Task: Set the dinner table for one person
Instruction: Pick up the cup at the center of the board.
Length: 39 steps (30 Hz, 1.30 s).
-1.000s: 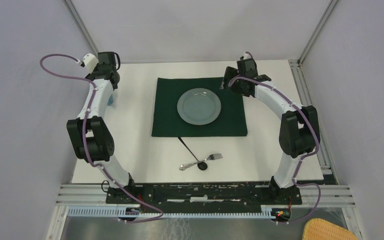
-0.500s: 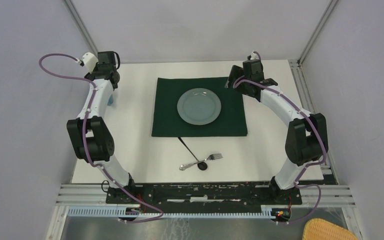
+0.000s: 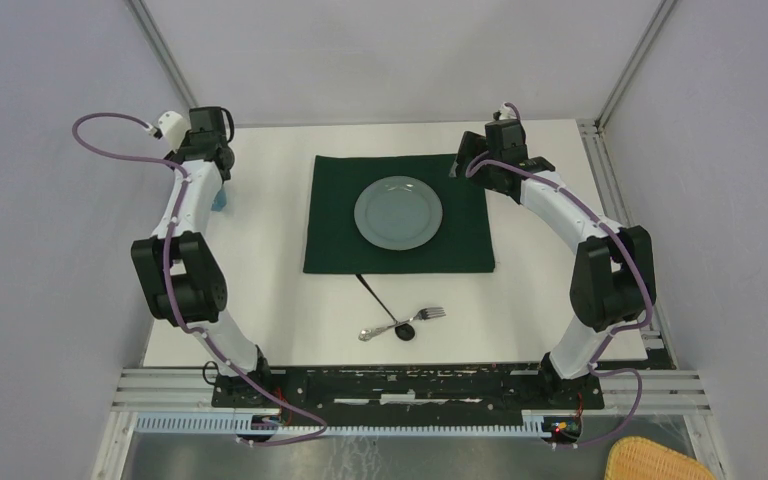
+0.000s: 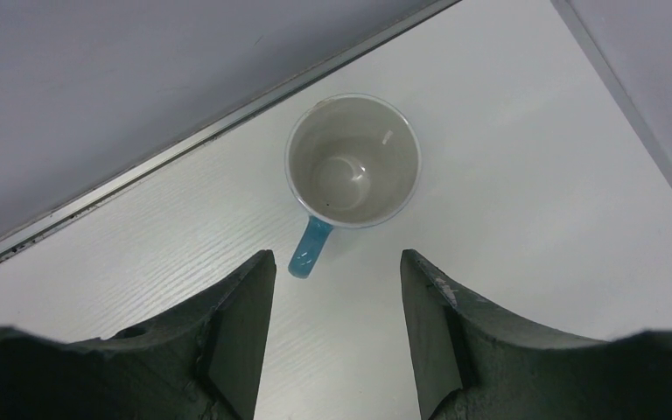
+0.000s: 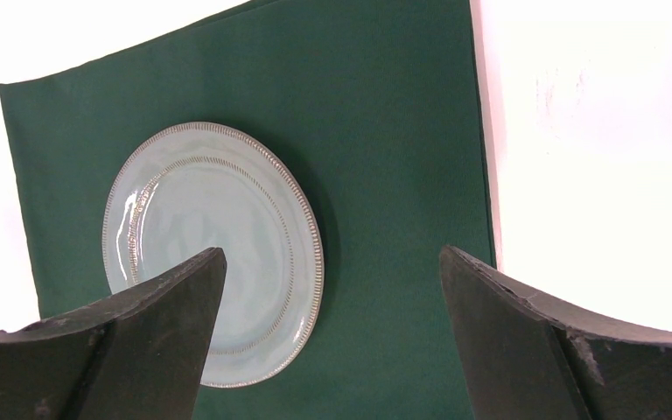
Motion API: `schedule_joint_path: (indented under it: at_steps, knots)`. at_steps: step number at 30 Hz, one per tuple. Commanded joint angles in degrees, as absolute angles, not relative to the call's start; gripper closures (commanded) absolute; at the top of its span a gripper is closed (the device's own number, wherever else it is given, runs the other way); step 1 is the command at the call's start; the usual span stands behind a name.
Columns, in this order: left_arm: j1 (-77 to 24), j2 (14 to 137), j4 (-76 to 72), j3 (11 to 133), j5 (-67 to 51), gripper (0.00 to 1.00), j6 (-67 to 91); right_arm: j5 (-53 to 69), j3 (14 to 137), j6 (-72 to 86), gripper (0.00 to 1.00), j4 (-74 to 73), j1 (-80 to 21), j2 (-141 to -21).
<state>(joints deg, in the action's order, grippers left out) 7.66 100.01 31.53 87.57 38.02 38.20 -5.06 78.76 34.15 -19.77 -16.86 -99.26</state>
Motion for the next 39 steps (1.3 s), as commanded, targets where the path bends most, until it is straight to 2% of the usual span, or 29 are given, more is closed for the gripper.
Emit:
schedule_joint_path:
  at_steps: [1, 14, 39]
  knots:
    - [8.8, 99.2, 31.4, 87.0, 38.5, 0.38, 40.8, -5.4, 79.7, 32.6, 0.02, -17.5, -16.8, -99.0]
    - [12.1, 99.6, 30.6, 84.8, 33.9, 0.39, 42.9, -6.2, 78.1, 32.2, 0.03, -16.1, -16.8, -100.3]
    - [14.5, 104.4, 30.3, 85.1, 34.4, 0.4, 41.5, -6.3, 77.8, 32.8, 0.03, -16.1, -16.5, -102.4]
